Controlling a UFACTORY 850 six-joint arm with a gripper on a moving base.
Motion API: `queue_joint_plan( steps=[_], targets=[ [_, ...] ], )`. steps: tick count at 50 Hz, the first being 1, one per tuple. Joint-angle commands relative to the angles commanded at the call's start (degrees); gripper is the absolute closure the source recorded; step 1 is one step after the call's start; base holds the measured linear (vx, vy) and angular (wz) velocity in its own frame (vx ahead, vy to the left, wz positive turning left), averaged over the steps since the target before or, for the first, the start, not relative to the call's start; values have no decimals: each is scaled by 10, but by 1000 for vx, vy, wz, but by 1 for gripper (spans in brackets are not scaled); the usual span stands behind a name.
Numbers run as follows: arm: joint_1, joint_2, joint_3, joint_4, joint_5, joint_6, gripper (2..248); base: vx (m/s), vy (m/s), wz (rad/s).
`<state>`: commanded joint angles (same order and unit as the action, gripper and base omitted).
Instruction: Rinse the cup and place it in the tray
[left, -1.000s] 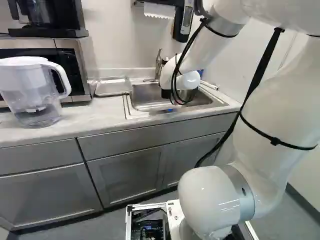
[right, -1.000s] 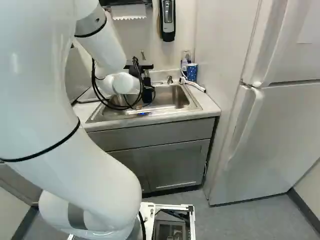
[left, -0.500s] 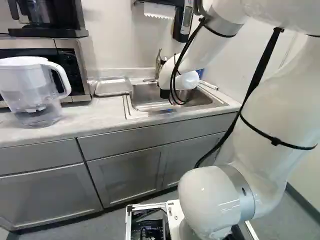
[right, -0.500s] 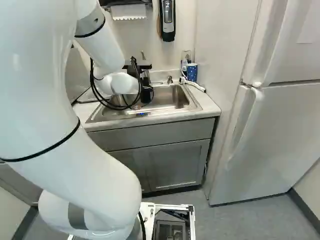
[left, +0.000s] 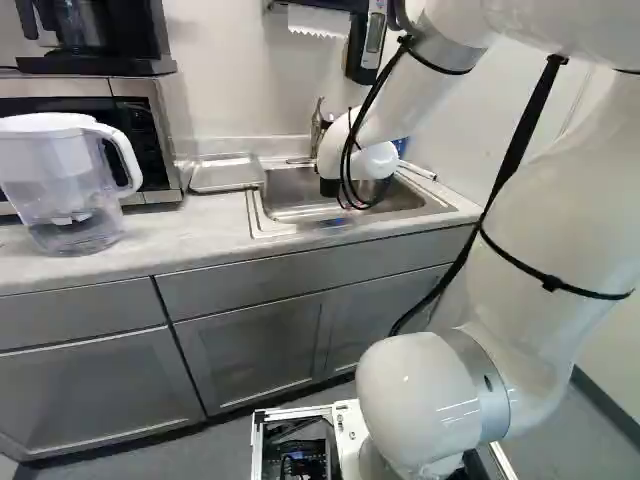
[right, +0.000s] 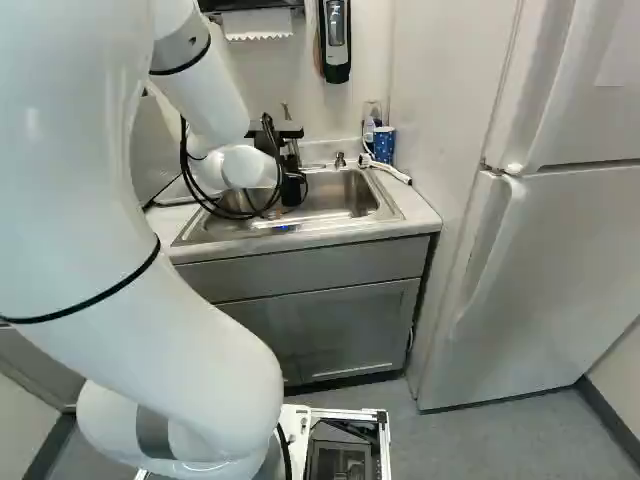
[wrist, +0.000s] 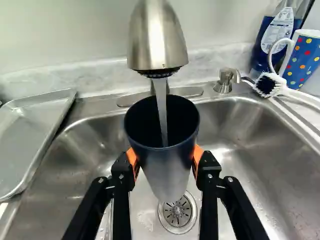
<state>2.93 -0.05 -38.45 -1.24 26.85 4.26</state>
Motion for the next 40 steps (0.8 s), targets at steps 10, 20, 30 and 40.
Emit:
queue_joint_plan(
  steps=[10, 20, 30, 40],
  targets=[
    [0, 0, 0, 0, 0, 0, 126, 0, 0, 0],
    [0, 0, 0, 0, 0, 0, 126, 0, 0, 0],
    [0, 0, 0, 0, 0, 0, 126, 0, 0, 0],
    [0, 0, 0, 0, 0, 0, 126, 0, 0, 0]
  ],
)
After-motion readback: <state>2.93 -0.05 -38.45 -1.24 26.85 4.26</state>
